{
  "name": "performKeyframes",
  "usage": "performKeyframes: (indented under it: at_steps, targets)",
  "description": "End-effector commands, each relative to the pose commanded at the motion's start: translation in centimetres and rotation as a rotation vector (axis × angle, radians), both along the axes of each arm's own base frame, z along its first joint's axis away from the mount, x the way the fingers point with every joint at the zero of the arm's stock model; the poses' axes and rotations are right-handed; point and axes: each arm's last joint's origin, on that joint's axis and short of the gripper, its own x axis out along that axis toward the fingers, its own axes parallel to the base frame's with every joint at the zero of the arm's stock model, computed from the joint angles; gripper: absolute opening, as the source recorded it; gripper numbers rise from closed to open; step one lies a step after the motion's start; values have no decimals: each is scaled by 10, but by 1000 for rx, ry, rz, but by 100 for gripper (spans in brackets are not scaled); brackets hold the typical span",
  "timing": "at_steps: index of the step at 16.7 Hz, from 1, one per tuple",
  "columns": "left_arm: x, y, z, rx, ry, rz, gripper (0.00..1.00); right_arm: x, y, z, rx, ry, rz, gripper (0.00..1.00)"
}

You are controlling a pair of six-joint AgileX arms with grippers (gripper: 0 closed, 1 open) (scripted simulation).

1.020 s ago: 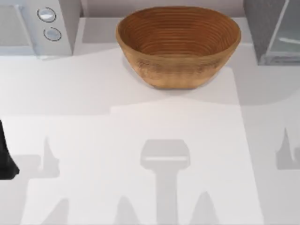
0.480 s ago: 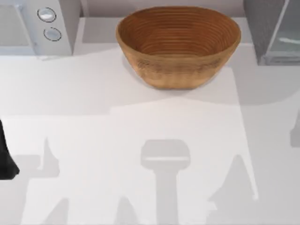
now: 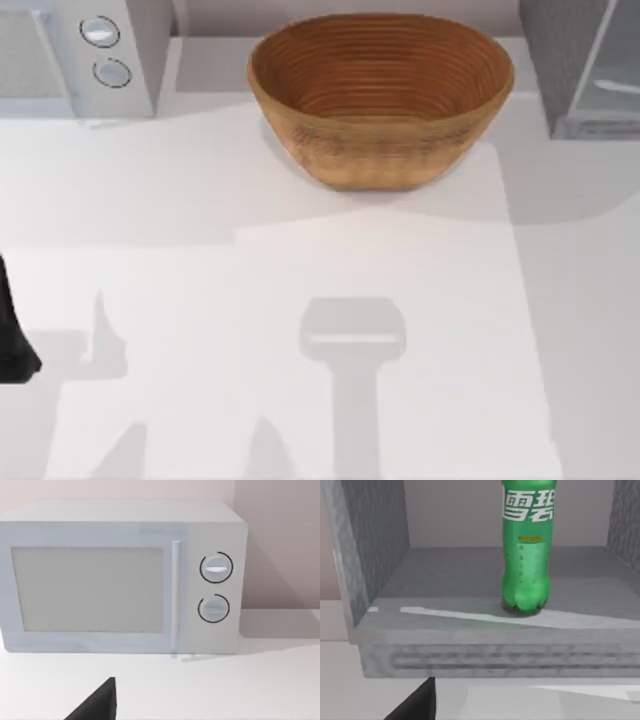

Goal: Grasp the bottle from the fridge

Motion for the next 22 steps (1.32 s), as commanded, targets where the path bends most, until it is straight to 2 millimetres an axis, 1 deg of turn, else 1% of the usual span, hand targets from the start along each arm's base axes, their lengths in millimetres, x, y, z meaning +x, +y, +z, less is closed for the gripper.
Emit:
performKeyframes:
  at_steps: [4,9,11,13,14,16,19,20,22]
  targets:
    - [0,0,0,0,0,0,100,2,-8,-7,-10,-18,0,100]
    - [0,0,0,0,0,0,100,2,-7,-8,-8,-15,3,100]
    - [0,0,0,0,0,0,100,11,-9,-10,-6,-9,6,100]
    - [0,0,0,0,0,0,100,31,-13,-12,-5,-4,8,100]
    - [0,0,0,0,0,0,100,45,-15,-12,-6,-5,7,100]
    - [0,0,0,0,0,0,100,80,-21,-10,-13,-16,4,100]
    - [0,0,0,0,0,0,100,139,-23,-3,-23,-41,-1,100]
    - [0,0,0,0,0,0,100,155,-21,-1,-23,-40,-3,100]
    - [0,0,0,0,0,0,100,181,-15,-1,-19,-29,-6,100]
